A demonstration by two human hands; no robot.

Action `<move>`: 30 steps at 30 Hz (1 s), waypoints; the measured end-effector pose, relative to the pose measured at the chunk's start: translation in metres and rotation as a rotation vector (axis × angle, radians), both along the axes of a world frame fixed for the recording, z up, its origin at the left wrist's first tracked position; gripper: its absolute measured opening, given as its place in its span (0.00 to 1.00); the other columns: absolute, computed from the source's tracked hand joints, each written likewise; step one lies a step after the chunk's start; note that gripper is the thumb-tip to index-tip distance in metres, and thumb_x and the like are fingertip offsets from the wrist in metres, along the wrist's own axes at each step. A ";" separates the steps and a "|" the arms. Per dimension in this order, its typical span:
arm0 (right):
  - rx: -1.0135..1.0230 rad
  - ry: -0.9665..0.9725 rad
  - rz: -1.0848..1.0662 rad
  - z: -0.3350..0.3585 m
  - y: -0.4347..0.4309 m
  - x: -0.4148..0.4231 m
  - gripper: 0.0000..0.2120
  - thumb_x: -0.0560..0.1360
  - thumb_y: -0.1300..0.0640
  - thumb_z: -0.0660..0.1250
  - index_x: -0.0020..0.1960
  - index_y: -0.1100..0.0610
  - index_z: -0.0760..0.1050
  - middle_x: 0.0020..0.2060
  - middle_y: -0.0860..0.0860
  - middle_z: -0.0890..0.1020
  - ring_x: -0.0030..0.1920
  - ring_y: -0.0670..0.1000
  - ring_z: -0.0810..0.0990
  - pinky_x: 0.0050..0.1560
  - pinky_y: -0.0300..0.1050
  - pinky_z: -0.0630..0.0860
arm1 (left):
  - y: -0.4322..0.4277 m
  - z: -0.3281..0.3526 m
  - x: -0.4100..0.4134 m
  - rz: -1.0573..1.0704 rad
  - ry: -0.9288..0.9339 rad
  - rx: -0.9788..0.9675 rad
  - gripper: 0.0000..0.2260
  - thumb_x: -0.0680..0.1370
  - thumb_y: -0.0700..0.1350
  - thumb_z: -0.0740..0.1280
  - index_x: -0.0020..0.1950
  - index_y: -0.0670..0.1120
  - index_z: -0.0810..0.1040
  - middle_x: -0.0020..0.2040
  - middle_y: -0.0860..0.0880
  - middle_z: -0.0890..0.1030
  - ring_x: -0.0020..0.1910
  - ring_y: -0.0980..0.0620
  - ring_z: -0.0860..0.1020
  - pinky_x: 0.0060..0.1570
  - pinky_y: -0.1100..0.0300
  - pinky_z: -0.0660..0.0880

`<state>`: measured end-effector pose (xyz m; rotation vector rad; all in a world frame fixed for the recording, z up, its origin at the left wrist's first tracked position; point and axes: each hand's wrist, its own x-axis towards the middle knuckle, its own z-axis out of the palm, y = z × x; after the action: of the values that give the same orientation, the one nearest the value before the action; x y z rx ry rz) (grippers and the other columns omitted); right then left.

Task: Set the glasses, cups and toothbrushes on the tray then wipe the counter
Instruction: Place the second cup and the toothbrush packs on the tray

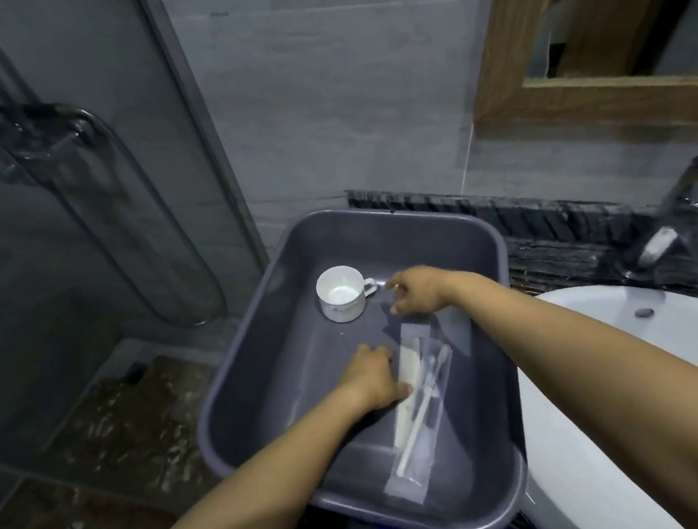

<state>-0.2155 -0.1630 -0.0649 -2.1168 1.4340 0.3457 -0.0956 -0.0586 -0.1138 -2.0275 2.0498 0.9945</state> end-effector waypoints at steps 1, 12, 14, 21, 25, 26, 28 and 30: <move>-0.013 -0.022 -0.006 -0.003 -0.005 0.001 0.30 0.75 0.51 0.66 0.74 0.57 0.61 0.68 0.57 0.72 0.66 0.58 0.72 0.66 0.48 0.69 | 0.000 -0.001 -0.001 0.024 0.016 0.008 0.30 0.72 0.53 0.69 0.69 0.43 0.66 0.66 0.40 0.67 0.64 0.42 0.69 0.63 0.54 0.68; 0.036 -0.366 -0.071 -0.027 -0.048 0.010 0.17 0.74 0.63 0.66 0.62 0.58 0.75 0.54 0.57 0.80 0.41 0.52 0.79 0.48 0.47 0.78 | 0.014 -0.009 -0.025 0.197 0.091 0.011 0.33 0.64 0.49 0.77 0.63 0.42 0.65 0.63 0.42 0.69 0.61 0.43 0.70 0.61 0.52 0.70; 0.095 -0.407 -0.085 -0.028 -0.052 0.010 0.14 0.74 0.63 0.67 0.60 0.60 0.75 0.46 0.56 0.80 0.40 0.53 0.78 0.43 0.48 0.79 | 0.014 -0.009 -0.029 0.229 0.072 0.013 0.34 0.64 0.49 0.78 0.63 0.42 0.64 0.64 0.42 0.68 0.62 0.43 0.71 0.60 0.53 0.70; 0.218 -0.477 -0.104 -0.041 -0.063 0.007 0.10 0.76 0.63 0.65 0.58 0.61 0.75 0.35 0.52 0.76 0.34 0.49 0.75 0.35 0.43 0.76 | 0.016 -0.014 -0.032 0.379 0.100 0.053 0.38 0.64 0.48 0.78 0.66 0.39 0.62 0.67 0.41 0.69 0.65 0.43 0.70 0.63 0.53 0.69; 0.237 -0.485 -0.119 -0.048 -0.064 0.011 0.06 0.77 0.61 0.65 0.53 0.61 0.75 0.34 0.53 0.76 0.33 0.47 0.76 0.32 0.38 0.77 | 0.015 -0.016 -0.033 0.383 0.164 0.085 0.23 0.65 0.45 0.77 0.55 0.43 0.70 0.53 0.45 0.76 0.51 0.47 0.75 0.46 0.58 0.70; 0.238 -0.479 -0.112 -0.049 -0.064 0.012 0.04 0.77 0.60 0.65 0.49 0.61 0.75 0.35 0.54 0.77 0.33 0.48 0.76 0.34 0.39 0.77 | 0.015 -0.017 -0.032 0.371 0.178 0.087 0.18 0.65 0.44 0.77 0.48 0.45 0.72 0.48 0.46 0.76 0.46 0.48 0.75 0.42 0.60 0.69; 0.253 -0.471 -0.093 -0.051 -0.063 0.014 0.06 0.77 0.60 0.65 0.42 0.59 0.73 0.35 0.55 0.77 0.34 0.49 0.77 0.37 0.42 0.78 | 0.013 -0.017 -0.030 0.357 0.197 0.106 0.13 0.66 0.44 0.76 0.39 0.47 0.72 0.42 0.49 0.75 0.41 0.51 0.72 0.39 0.61 0.67; 0.299 -0.493 -0.093 -0.051 -0.061 0.015 0.09 0.78 0.62 0.63 0.38 0.58 0.71 0.33 0.55 0.77 0.34 0.50 0.78 0.36 0.41 0.79 | 0.012 -0.018 -0.027 0.370 0.233 0.140 0.10 0.66 0.44 0.75 0.40 0.47 0.75 0.41 0.49 0.76 0.40 0.51 0.73 0.40 0.62 0.68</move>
<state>-0.2009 -0.2242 -0.1158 -1.7306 1.1066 -0.0055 -0.1222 -0.0466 -0.1318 -2.3602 1.6671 1.4539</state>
